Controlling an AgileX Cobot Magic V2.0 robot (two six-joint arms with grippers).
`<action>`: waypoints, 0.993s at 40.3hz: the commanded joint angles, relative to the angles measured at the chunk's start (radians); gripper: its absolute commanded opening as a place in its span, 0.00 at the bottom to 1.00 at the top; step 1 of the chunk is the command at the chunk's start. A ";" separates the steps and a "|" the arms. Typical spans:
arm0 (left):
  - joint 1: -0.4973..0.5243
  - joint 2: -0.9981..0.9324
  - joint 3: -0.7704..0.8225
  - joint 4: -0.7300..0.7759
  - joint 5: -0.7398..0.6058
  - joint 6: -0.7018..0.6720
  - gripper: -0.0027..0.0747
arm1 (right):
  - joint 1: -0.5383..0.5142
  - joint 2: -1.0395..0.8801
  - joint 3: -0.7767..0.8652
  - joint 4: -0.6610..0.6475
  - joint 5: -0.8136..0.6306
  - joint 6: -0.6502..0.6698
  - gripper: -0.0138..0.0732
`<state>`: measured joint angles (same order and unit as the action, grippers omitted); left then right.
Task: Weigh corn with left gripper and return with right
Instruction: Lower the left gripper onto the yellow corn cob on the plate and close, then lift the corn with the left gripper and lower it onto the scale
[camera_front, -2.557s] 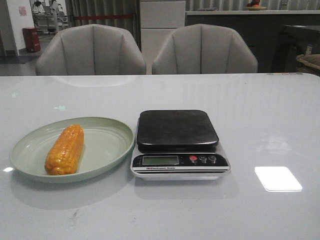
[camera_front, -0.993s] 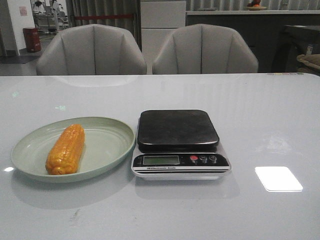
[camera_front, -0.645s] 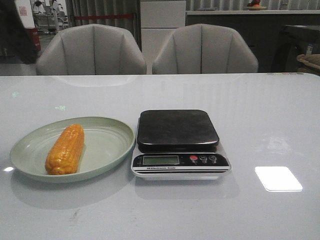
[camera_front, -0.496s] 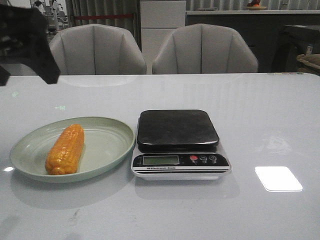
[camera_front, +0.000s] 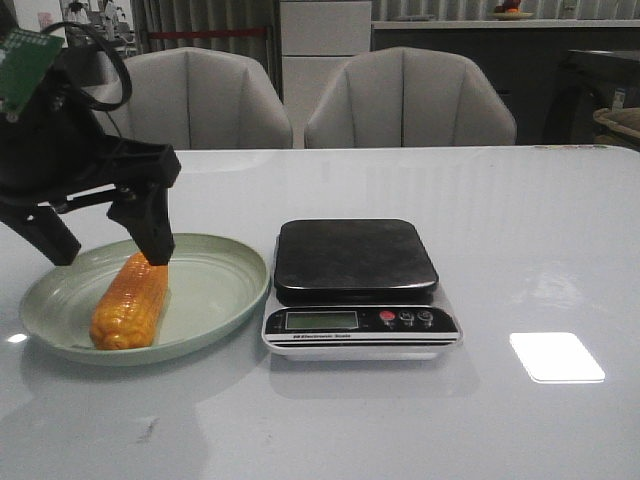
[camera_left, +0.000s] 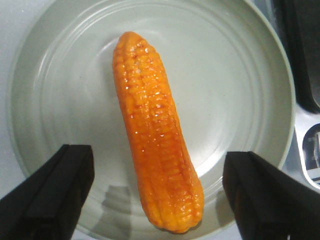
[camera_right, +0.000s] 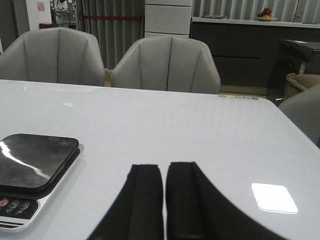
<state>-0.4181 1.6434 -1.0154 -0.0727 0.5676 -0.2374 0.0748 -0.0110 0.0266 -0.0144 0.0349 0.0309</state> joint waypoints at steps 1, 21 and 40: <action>-0.010 -0.006 -0.034 -0.024 -0.025 -0.013 0.79 | -0.004 -0.018 0.004 -0.010 -0.082 -0.002 0.39; -0.010 0.076 -0.083 -0.150 0.042 0.108 0.24 | -0.004 -0.018 0.004 -0.010 -0.082 -0.002 0.39; -0.130 0.080 -0.332 -0.154 0.047 0.124 0.18 | -0.004 -0.018 0.004 -0.010 -0.082 -0.002 0.39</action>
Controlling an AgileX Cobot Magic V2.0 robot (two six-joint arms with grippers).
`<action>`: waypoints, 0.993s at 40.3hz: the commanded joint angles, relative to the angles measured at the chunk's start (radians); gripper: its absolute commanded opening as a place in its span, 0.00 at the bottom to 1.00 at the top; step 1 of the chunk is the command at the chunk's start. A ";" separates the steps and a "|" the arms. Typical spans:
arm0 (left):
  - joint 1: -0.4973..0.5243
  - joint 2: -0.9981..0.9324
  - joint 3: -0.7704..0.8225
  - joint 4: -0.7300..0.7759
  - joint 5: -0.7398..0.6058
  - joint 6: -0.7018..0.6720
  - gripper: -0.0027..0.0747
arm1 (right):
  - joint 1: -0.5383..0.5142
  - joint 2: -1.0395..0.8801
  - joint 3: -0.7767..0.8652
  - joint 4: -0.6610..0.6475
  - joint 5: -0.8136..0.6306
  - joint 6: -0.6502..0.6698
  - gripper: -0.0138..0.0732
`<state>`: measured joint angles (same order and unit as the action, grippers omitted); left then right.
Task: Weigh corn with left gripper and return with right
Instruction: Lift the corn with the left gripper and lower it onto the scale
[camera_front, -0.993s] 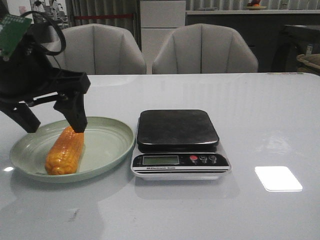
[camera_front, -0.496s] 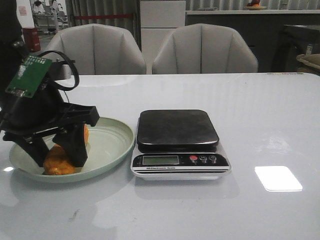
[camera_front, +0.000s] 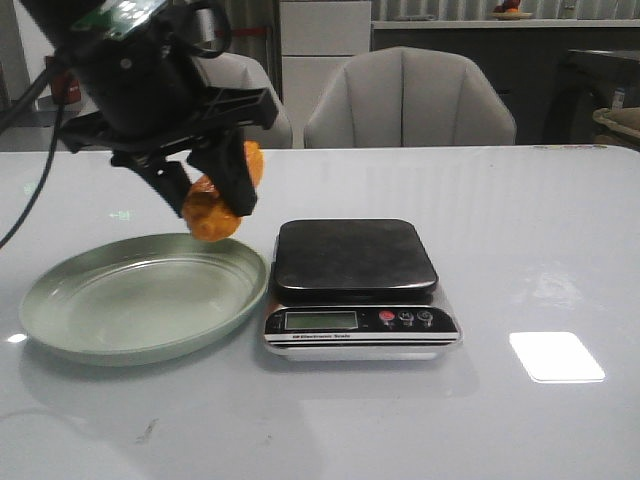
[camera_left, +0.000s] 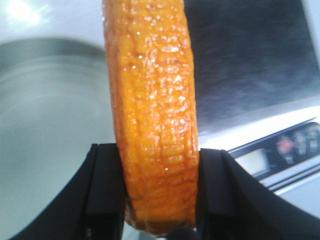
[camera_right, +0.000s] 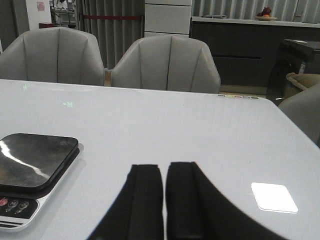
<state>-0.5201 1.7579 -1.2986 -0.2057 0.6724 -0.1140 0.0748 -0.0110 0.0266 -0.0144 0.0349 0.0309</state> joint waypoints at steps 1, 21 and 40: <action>-0.034 -0.029 -0.057 -0.025 -0.060 -0.001 0.18 | -0.004 -0.018 0.004 -0.010 -0.082 -0.002 0.39; -0.135 0.157 -0.207 -0.074 -0.075 -0.082 0.20 | -0.004 -0.018 0.004 -0.010 -0.082 -0.002 0.39; -0.139 0.195 -0.238 -0.097 -0.075 -0.085 0.79 | -0.004 -0.018 0.004 -0.010 -0.082 -0.002 0.39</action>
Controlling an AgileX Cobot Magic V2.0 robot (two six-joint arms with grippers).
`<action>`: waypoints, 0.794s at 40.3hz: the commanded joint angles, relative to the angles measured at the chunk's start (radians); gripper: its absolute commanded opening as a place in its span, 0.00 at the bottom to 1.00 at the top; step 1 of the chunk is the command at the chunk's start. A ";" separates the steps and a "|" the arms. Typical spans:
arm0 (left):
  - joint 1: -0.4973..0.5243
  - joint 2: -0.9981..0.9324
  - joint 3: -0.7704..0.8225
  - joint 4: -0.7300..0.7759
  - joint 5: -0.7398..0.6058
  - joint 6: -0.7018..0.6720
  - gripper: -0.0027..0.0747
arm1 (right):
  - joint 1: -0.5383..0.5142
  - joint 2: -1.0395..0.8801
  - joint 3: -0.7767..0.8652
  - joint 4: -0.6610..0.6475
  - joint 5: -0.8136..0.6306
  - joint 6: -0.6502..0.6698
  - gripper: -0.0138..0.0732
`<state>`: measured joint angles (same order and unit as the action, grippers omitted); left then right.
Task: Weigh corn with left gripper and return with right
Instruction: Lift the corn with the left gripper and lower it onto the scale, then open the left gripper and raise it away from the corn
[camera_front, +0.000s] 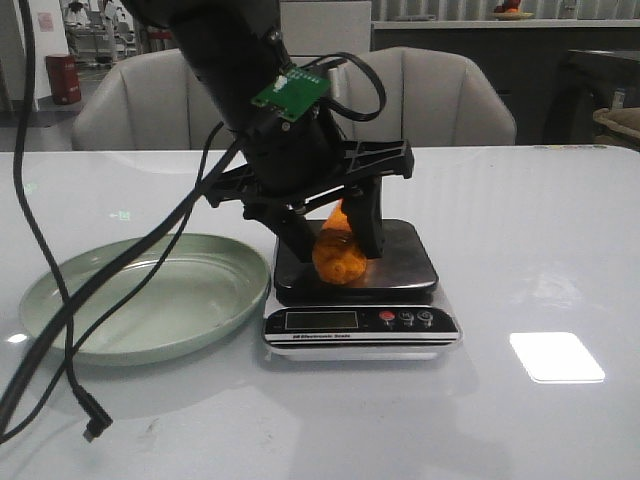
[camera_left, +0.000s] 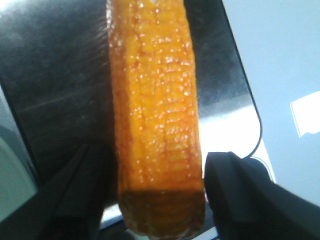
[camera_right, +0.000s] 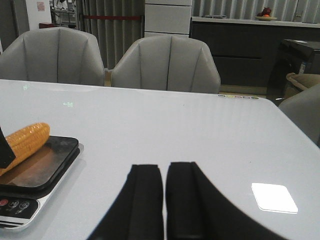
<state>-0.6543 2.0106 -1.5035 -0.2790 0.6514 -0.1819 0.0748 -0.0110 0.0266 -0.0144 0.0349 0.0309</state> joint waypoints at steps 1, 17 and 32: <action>-0.005 -0.062 -0.033 -0.024 -0.054 -0.017 0.80 | -0.004 -0.018 0.004 -0.010 -0.082 -0.002 0.39; -0.005 -0.212 -0.023 0.133 -0.043 -0.013 0.79 | -0.004 -0.018 0.004 -0.010 -0.082 -0.002 0.39; -0.005 -0.561 0.283 0.238 -0.210 -0.013 0.79 | -0.004 -0.018 0.004 -0.010 -0.082 -0.002 0.39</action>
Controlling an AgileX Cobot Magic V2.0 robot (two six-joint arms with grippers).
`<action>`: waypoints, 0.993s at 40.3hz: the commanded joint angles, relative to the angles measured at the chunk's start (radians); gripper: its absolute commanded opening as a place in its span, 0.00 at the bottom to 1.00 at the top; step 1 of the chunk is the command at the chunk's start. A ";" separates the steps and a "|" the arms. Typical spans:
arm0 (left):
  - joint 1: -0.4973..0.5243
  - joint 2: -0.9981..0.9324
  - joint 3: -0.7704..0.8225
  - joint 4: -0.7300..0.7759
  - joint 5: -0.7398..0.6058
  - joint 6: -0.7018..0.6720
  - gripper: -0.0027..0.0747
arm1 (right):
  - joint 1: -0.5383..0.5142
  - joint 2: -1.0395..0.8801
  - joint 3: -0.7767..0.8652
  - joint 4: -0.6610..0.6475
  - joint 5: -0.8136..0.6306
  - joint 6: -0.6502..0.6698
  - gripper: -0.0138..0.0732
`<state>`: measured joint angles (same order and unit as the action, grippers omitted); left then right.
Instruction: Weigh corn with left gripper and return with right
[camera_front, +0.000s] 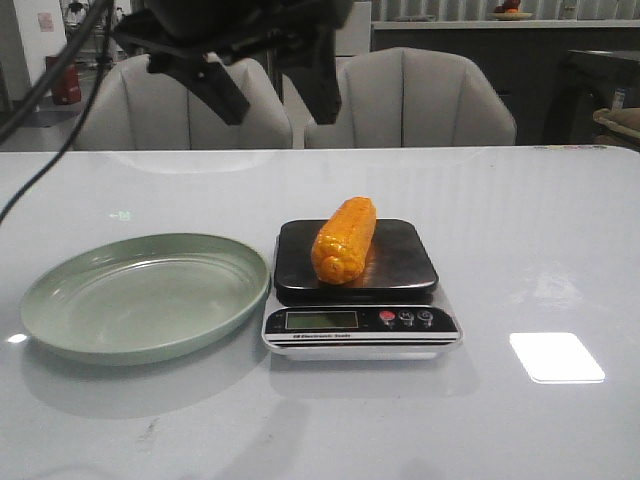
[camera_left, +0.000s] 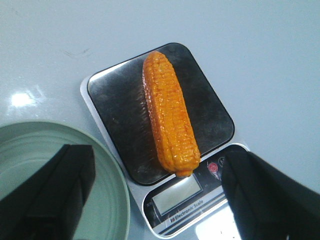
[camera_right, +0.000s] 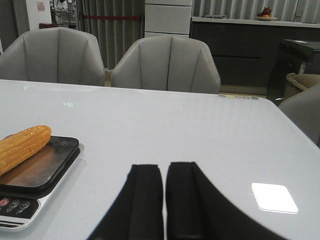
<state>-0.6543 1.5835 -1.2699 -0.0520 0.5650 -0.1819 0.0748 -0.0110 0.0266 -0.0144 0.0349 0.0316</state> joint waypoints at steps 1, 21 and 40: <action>-0.005 -0.169 0.072 0.014 -0.144 -0.013 0.79 | -0.004 -0.018 0.004 -0.010 -0.082 -0.002 0.39; -0.005 -0.801 0.500 0.113 -0.300 -0.013 0.79 | -0.004 -0.018 0.004 -0.010 -0.082 -0.002 0.39; -0.005 -1.401 0.812 0.210 -0.293 -0.005 0.79 | -0.004 -0.018 0.004 -0.010 -0.082 -0.002 0.39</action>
<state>-0.6543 0.2467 -0.4622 0.1521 0.3371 -0.1819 0.0748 -0.0110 0.0266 -0.0144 0.0349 0.0316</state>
